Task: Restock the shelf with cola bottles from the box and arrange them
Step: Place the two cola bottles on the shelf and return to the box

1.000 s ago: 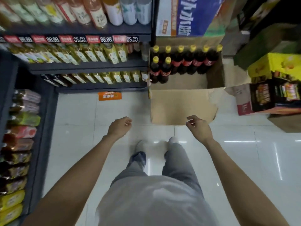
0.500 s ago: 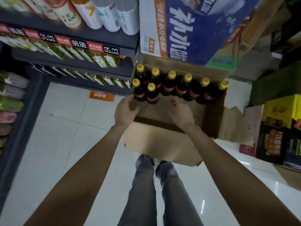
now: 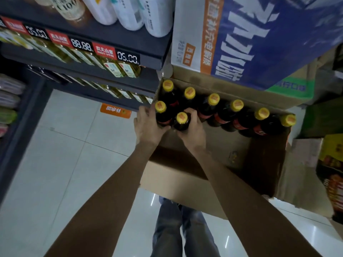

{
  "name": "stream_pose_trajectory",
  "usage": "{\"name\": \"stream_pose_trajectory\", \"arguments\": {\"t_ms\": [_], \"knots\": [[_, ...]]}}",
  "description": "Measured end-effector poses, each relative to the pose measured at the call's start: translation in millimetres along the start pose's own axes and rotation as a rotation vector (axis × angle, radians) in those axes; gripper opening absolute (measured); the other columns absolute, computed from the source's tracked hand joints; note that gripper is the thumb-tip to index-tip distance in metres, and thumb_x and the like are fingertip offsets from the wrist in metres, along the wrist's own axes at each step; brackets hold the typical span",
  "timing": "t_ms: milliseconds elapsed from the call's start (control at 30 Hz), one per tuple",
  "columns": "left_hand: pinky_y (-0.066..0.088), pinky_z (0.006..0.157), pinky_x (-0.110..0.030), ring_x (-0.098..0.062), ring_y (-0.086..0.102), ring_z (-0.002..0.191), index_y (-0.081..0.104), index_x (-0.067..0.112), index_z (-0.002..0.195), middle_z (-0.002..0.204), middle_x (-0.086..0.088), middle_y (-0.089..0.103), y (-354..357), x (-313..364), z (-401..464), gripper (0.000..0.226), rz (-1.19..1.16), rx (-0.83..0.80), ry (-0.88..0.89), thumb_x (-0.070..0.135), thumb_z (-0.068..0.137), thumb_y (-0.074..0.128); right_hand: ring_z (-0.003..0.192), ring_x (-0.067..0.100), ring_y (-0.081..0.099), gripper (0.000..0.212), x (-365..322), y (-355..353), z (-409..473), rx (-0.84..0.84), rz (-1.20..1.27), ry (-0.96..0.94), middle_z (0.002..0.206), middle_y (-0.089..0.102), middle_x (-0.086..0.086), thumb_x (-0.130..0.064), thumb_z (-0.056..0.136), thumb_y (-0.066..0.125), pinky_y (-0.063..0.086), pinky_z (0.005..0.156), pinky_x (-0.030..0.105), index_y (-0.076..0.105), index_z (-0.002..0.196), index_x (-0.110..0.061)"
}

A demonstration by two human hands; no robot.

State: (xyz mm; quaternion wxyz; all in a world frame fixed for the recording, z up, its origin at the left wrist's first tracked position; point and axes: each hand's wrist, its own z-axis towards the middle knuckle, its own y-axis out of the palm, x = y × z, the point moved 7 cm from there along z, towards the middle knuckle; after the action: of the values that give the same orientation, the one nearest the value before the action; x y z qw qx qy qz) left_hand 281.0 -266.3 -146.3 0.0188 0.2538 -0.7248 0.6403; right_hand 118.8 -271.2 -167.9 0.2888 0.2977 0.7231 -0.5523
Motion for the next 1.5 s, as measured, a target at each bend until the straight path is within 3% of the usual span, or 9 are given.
{"name": "stream_pose_trajectory", "arguments": {"t_ms": [333, 433, 567, 667, 767, 967, 1133, 1400, 1500], "knots": [[0.034, 0.093, -0.041, -0.03, 0.041, 0.118, 0.054, 0.014, 0.111, 0.132, -0.013, 0.042, -7, 14, -16, 0.066, 0.05, 0.131, 0.02, 0.038, 0.057, 0.085, 0.107, 0.018, 0.061, 0.069, -2, -52, -46, 0.139, 0.053, 0.04, 0.115, 0.062, -0.004, -0.022, 0.067, 0.082, 0.053, 0.082, 0.037, 0.036, 0.117, -0.032], [0.041, 0.095, -0.048, -0.03, 0.047, 0.119, 0.052, 0.011, 0.112, 0.133, -0.012, 0.046, -30, 21, -39, 0.068, -0.21, 0.142, 0.06, 0.032, 0.057, 0.087, 0.11, 0.015, 0.059, 0.069, -20, -88, -64, 0.176, 0.12, 0.038, 0.116, 0.061, -0.006, -0.022, 0.067, 0.082, 0.05, 0.084, 0.032, 0.037, 0.119, -0.036], [0.049, 0.09, -0.024, -0.009, 0.059, 0.107, 0.043, 0.02, 0.118, 0.113, 0.012, 0.058, -80, 22, -77, 0.069, -0.74, 0.111, -0.061, 0.021, 0.064, 0.087, 0.112, 0.012, 0.056, 0.073, -45, -128, -82, 0.21, 0.231, 0.038, 0.121, 0.057, -0.004, -0.026, 0.066, 0.083, 0.047, 0.089, 0.027, 0.036, 0.121, -0.039], [0.045, 0.085, -0.01, 0.011, 0.057, 0.098, 0.043, 0.016, 0.119, 0.105, 0.02, 0.057, -127, 23, -113, 0.067, -0.931, 0.163, -0.123, 0.015, 0.067, 0.085, 0.118, 0.017, 0.052, 0.069, -75, -153, -97, 0.214, 0.268, 0.015, 0.123, 0.054, -0.001, -0.033, 0.064, 0.082, 0.046, 0.099, 0.035, 0.042, 0.12, -0.032], [0.046, 0.091, -0.016, 0.005, 0.055, 0.104, 0.041, 0.024, 0.118, 0.111, 0.014, 0.056, -178, 22, -155, 0.07, -1.009, 0.269, -0.125, 0.02, 0.065, 0.087, 0.12, 0.018, 0.048, 0.066, -116, -167, -120, 0.168, 0.295, -0.105, 0.121, 0.049, -0.004, -0.038, 0.064, 0.078, 0.041, 0.103, 0.042, 0.042, 0.119, -0.036], [0.046, 0.096, -0.033, -0.01, 0.055, 0.11, 0.044, 0.027, 0.12, 0.116, 0.003, 0.056, -255, -9, -263, 0.066, -1.209, 0.531, -0.201, 0.043, 0.065, 0.077, 0.118, 0.004, 0.047, 0.065, -196, -166, -181, -0.077, 0.49, -0.224, 0.127, 0.046, -0.002, -0.034, 0.065, 0.08, 0.039, 0.104, 0.025, 0.042, 0.112, -0.059], [0.047, 0.093, -0.029, -0.009, 0.06, 0.108, 0.05, 0.032, 0.117, 0.114, 0.005, 0.062, -276, -72, -359, 0.054, -1.296, 0.761, -0.397, 0.047, 0.069, 0.07, 0.104, -0.014, 0.051, 0.066, -246, -104, -230, -0.447, 0.501, -0.246, 0.122, 0.053, -0.01, -0.008, 0.073, 0.078, 0.036, 0.084, 0.001, 0.043, 0.12, -0.039], [0.048, 0.084, -0.024, -0.013, 0.064, 0.098, 0.056, 0.024, 0.109, 0.104, 0.003, 0.066, -295, -201, -492, 0.045, -1.298, 1.049, -0.789, 0.043, 0.072, 0.073, 0.094, -0.01, 0.06, 0.055, -346, 45, -335, -0.914, 0.305, -0.433, 0.1, 0.063, -0.022, -0.011, 0.073, 0.08, 0.049, 0.084, 0.016, 0.053, 0.11, -0.041], [0.052, 0.084, -0.03, -0.021, 0.068, 0.097, 0.064, 0.017, 0.107, 0.1, -0.002, 0.071, -298, -265, -534, 0.048, -1.327, 1.094, -0.941, 0.044, 0.069, 0.077, 0.082, -0.011, 0.06, 0.05, -396, 107, -371, -1.014, 0.24, -0.501, 0.093, 0.065, -0.02, -0.01, 0.071, 0.08, 0.045, 0.072, 0.005, 0.057, 0.111, -0.029]]}}
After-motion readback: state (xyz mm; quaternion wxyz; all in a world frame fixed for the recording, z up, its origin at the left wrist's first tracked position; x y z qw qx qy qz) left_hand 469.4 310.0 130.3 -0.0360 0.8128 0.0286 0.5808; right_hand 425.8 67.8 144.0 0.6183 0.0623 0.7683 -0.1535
